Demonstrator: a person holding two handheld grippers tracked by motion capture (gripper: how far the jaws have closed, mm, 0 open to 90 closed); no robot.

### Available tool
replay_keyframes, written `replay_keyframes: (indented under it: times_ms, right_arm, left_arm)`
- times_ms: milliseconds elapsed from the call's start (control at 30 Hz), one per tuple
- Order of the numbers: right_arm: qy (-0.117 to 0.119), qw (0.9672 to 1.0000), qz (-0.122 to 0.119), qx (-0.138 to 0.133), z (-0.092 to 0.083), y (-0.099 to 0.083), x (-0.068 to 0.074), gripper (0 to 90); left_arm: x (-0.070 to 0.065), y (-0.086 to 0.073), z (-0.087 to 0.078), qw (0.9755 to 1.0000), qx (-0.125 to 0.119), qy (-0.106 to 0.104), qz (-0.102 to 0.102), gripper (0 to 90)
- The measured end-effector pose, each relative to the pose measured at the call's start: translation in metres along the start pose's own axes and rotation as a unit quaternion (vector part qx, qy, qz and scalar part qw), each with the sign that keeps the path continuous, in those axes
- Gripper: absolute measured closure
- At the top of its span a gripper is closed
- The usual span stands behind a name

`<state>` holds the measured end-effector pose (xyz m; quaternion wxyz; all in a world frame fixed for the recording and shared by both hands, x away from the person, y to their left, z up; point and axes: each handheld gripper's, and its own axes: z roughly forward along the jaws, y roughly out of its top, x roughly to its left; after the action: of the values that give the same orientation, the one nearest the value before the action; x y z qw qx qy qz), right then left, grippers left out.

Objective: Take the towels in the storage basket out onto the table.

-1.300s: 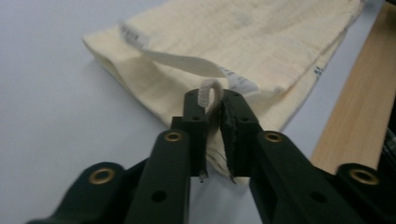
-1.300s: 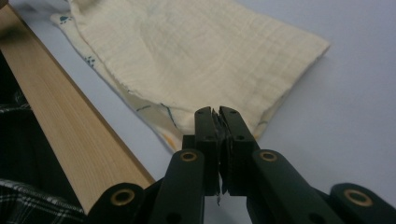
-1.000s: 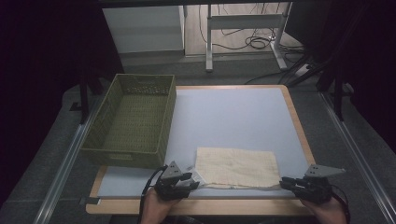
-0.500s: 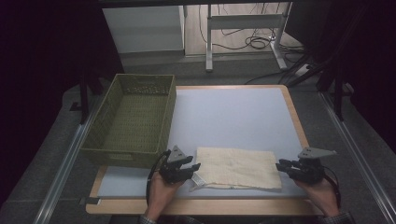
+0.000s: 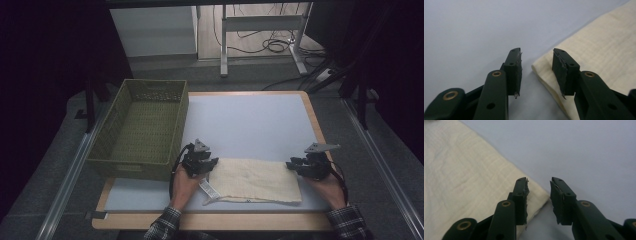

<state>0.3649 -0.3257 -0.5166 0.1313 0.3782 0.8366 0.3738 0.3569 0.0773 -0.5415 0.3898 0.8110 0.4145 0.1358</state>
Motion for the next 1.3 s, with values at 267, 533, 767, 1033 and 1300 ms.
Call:
replay_keyframes:
  times_ms: [267,533,767,1033,1300]
  right_arm:
    - [-0.001,0.9997,-0.016,0.021,0.003,0.004,0.006,85.6]
    - [-0.027,0.9994,-0.02,0.004,0.005,0.028,-0.014,85.7]
    - [-0.034,0.9994,0.002,0.001,0.023,0.045,-0.038,85.3]
    - [-0.03,0.9994,0.018,-0.005,0.025,0.04,-0.041,80.0]
    - [-0.033,0.9987,0.033,-0.022,0.012,0.037,-0.041,65.7]
  left_arm:
    - [-0.003,0.001,-0.001,0.9995,0.001,-0.028,0.012,85.3]
    - [-0.013,0.008,-0.015,0.9982,-0.035,-0.045,0.016,85.5]
    - [-0.014,0.014,-0.011,0.9988,-0.03,-0.026,0.028,84.5]
    - [-0.002,0.009,0.005,0.9994,-0.003,0.009,0.035,76.1]
    - [0.003,0.006,0.007,0.9991,-0.01,0.028,0.029,49.5]
